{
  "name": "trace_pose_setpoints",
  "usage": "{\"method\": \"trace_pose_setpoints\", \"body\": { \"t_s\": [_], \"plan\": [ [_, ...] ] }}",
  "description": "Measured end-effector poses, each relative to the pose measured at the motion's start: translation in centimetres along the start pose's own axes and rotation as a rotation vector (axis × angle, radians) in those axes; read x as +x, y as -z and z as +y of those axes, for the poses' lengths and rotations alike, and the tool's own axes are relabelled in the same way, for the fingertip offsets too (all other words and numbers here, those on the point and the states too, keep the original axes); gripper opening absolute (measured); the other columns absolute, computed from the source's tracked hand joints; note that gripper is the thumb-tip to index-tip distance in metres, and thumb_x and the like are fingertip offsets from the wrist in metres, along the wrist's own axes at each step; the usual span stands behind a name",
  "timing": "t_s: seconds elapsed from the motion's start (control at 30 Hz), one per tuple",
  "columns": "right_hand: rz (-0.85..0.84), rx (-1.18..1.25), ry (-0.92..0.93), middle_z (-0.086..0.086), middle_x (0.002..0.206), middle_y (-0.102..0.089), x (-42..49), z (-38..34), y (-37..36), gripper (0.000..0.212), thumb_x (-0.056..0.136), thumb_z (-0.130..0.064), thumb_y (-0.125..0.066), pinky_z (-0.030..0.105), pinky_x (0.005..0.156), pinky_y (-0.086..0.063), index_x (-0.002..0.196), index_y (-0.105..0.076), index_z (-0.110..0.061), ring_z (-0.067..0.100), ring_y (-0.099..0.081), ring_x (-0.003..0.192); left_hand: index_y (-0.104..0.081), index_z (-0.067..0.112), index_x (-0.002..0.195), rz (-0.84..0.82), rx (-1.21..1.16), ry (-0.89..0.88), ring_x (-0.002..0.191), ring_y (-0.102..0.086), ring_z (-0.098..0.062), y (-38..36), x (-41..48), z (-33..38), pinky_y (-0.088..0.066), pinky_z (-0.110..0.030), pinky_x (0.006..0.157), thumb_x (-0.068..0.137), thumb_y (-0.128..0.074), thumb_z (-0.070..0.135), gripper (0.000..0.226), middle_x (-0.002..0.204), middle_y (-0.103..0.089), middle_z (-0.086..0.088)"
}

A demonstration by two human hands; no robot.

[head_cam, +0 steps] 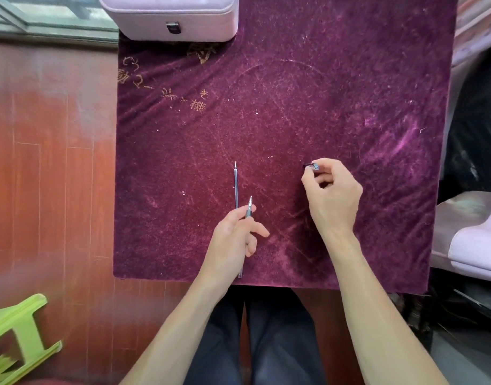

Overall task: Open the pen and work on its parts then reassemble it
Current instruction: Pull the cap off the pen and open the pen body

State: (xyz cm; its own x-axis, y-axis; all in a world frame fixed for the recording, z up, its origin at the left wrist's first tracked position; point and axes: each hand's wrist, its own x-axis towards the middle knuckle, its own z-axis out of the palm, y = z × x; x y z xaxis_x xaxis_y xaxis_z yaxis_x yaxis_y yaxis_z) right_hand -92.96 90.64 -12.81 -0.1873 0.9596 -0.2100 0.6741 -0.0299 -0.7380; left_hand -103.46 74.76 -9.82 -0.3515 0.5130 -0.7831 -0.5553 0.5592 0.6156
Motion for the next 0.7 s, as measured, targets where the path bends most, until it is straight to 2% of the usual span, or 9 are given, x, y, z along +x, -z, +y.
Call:
{"method": "trace_pose_setpoints", "body": {
  "t_s": [0.07,0.13,0.23,0.37,0.5,0.6,0.7],
  "plan": [
    [0.012,-0.059,0.029,-0.005,0.098,-0.073,0.6,0.3,-0.4,0.008,0.092,-0.023,-0.072,0.042,0.084,-0.06,0.1,-0.074,-0.02,0.01,-0.069,0.072,-0.057,0.023,0.125,0.004,0.035,-0.04,0.051,-0.054,-0.005,0.2,0.3,0.2,-0.045,-0.018,0.051,0.1,-0.048,0.023,0.026,0.087,-0.079,-0.003],
    [0.017,-0.095,0.053,-0.003,0.099,-0.07,0.7,0.6,-0.5,0.008,0.092,-0.022,-0.073,0.046,0.085,-0.059,0.1,-0.075,-0.019,0.015,-0.069,0.073,-0.057,0.02,0.122,0.0,0.048,-0.085,0.054,-0.057,-0.006,0.3,0.5,0.4,-0.046,-0.018,0.053,0.103,-0.048,0.025,0.022,0.092,-0.079,-0.002],
    [-0.014,-0.158,0.099,-0.001,0.097,-0.071,0.6,0.8,-0.3,0.009,0.093,-0.021,-0.073,0.043,0.083,-0.058,0.101,-0.077,-0.017,0.016,-0.067,0.073,-0.06,0.016,0.117,-0.006,0.034,-0.108,0.054,-0.058,-0.006,0.2,0.6,0.7,-0.047,-0.019,0.052,0.104,-0.05,0.025,0.019,0.094,-0.079,-0.002],
    [-0.044,-0.195,0.122,-0.005,0.096,-0.069,0.2,1.1,0.0,0.012,0.094,-0.018,-0.073,0.035,0.08,-0.055,0.105,-0.078,-0.015,0.009,-0.06,0.072,-0.064,0.017,0.114,0.012,0.034,-0.131,0.047,-0.055,-0.005,0.1,0.6,0.9,-0.045,-0.017,0.047,0.104,-0.05,0.028,0.02,0.086,-0.078,-0.003],
    [-0.074,-0.241,0.113,0.003,0.101,-0.069,0.1,1.4,0.2,0.013,0.096,-0.018,-0.073,0.034,0.082,-0.052,0.107,-0.077,-0.013,0.017,-0.063,0.086,-0.064,0.018,0.114,0.021,0.022,-0.131,0.046,-0.053,-0.005,0.0,0.6,0.9,-0.044,-0.017,0.047,0.105,-0.049,0.025,0.019,0.082,-0.077,-0.002],
    [-0.081,-0.28,0.089,-0.001,0.102,-0.064,0.1,1.3,0.5,0.015,0.097,-0.021,-0.073,0.034,0.086,-0.05,0.111,-0.079,-0.016,0.024,-0.063,0.098,-0.065,0.017,0.113,0.024,0.018,-0.132,0.048,-0.054,-0.005,0.0,0.6,0.9,-0.045,-0.017,0.048,0.105,-0.05,0.025,0.019,0.082,-0.077,-0.002],
    [-0.055,-0.112,0.036,-0.005,0.098,-0.066,0.5,1.1,0.8,0.015,0.096,-0.025,-0.076,0.026,0.084,-0.054,0.11,-0.08,-0.021,0.012,-0.064,0.087,-0.066,0.019,0.113,0.018,0.008,-0.14,0.05,-0.055,-0.005,0.1,0.6,0.9,-0.046,-0.018,0.049,0.104,-0.051,0.026,0.019,0.084,-0.077,-0.003]
  ]
}}
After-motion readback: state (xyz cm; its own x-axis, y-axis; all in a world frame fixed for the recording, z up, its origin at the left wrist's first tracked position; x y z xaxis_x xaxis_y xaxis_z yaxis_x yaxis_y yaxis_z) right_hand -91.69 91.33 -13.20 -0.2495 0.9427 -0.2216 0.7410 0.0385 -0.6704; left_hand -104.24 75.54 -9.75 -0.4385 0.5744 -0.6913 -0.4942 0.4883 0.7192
